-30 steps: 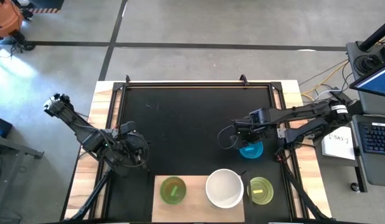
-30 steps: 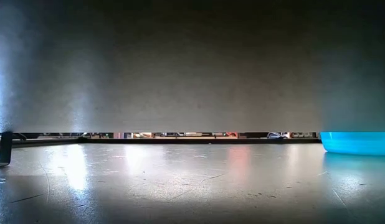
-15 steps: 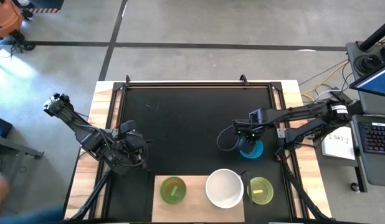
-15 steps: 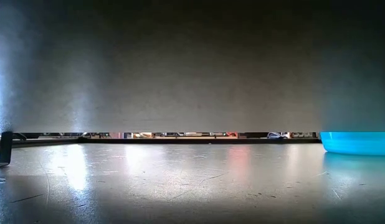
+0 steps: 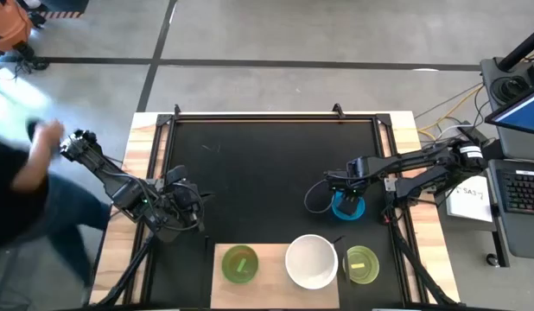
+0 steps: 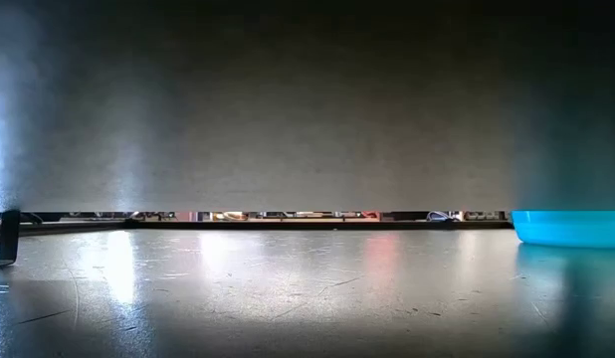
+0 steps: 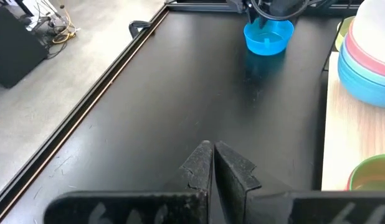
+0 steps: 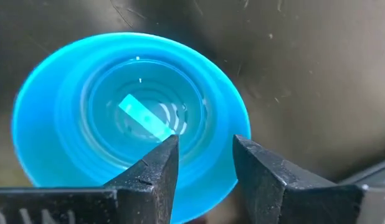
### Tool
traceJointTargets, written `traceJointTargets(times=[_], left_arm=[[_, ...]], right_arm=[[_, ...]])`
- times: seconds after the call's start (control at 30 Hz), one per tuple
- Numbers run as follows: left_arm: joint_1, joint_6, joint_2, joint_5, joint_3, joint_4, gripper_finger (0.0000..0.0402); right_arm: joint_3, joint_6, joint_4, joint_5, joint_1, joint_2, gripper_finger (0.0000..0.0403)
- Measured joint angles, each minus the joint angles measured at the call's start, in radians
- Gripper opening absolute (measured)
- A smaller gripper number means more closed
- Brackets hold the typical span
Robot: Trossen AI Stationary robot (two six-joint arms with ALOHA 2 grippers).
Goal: Place and stack bowls onto a shelf
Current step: Stack the light blue bowl on top of the light green bowl on the shelf
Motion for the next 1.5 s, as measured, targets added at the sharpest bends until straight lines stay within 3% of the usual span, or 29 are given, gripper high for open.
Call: traceJointTargets(times=[0.33,0.7,0.8,1.17,1.5], left_arm=[[0.001,0.005,0.0,-0.003,0.0,0.0,0.0],[0.001,0.026,0.0,-0.004,0.0,0.01,0.0],[0.001,0.026,0.0,-0.004,0.0,0.01,0.0],[0.001,0.025,0.0,-0.004,0.0,0.012,0.0],[0.017,0.026,0.0,-0.027,0.0,0.039,0.0]], right_arm=[[-0.052,-0.018,0.117,0.006,0.0,0.0,0.0127],[-0.08,-0.017,0.199,0.007,0.0,0.001,0.0017],[-0.08,-0.008,0.207,-0.005,0.0,0.0,0.001],[0.06,-0.023,0.095,-0.044,0.0,-0.003,0.0021],[0.089,-0.097,0.001,0.06,-0.039,0.001,0.0102]])
